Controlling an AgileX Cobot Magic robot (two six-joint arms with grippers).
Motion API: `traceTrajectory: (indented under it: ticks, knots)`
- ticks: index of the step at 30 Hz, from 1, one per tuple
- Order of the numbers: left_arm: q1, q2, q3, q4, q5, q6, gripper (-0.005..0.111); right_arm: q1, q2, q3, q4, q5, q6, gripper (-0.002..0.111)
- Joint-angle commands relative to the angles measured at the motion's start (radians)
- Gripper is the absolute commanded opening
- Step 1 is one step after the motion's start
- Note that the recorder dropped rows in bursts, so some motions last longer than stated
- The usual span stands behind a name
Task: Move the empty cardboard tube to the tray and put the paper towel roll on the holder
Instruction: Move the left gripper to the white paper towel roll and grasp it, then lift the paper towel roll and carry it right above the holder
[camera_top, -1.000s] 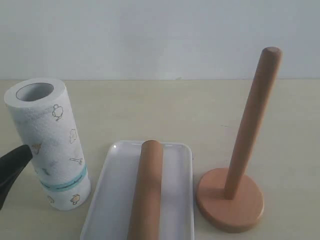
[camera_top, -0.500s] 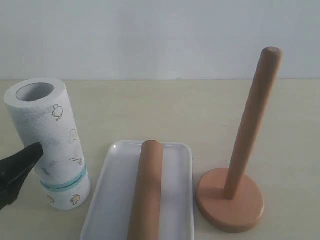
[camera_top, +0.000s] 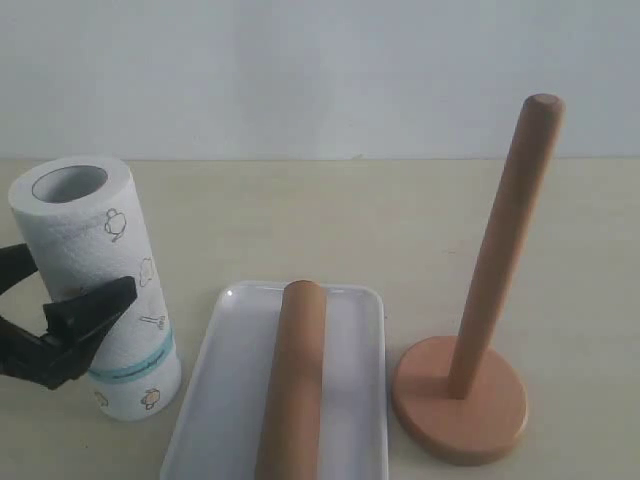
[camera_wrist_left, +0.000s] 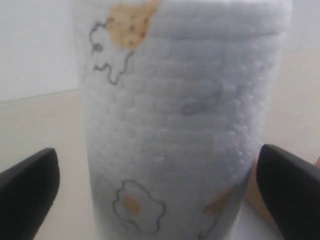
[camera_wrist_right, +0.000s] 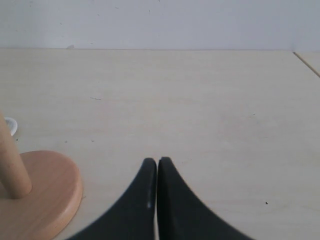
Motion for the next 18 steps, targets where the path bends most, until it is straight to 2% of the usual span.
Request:
traceTrajectory:
  ticks: [1, 9, 11, 13, 15, 16, 18]
  knots:
    - [0.003, 0.085, -0.059, 0.03, -0.061, 0.019, 0.11, -0.005, -0.004, 0.0, -0.01, -0.006, -0.003, 0.0]
    - [0.002, 0.214, -0.128, 0.061, -0.095, 0.014, 0.109, -0.005, -0.004, 0.0, -0.01, -0.006, -0.003, 0.0]
    - [0.002, 0.229, -0.137, 0.065, -0.095, 0.014, 0.104, -0.005, -0.004, 0.0, -0.01, -0.006, -0.003, 0.0]
    - [0.002, 0.231, -0.139, 0.066, -0.095, 0.011, 0.088, -0.005, -0.004, 0.0, -0.01, -0.006, -0.003, 0.0]
    - [0.002, 0.231, -0.139, 0.069, -0.095, -0.017, 0.067, -0.005, -0.004, 0.0, -0.01, -0.006, -0.003, 0.0]
    - [0.002, 0.231, -0.139, 0.069, -0.095, -0.039, 0.053, -0.005, -0.004, 0.0, -0.01, -0.006, -0.003, 0.0]
    - [0.002, 0.231, -0.139, 0.065, -0.095, -0.039, 0.036, -0.005, -0.004, 0.0, -0.01, -0.013, -0.003, 0.0]
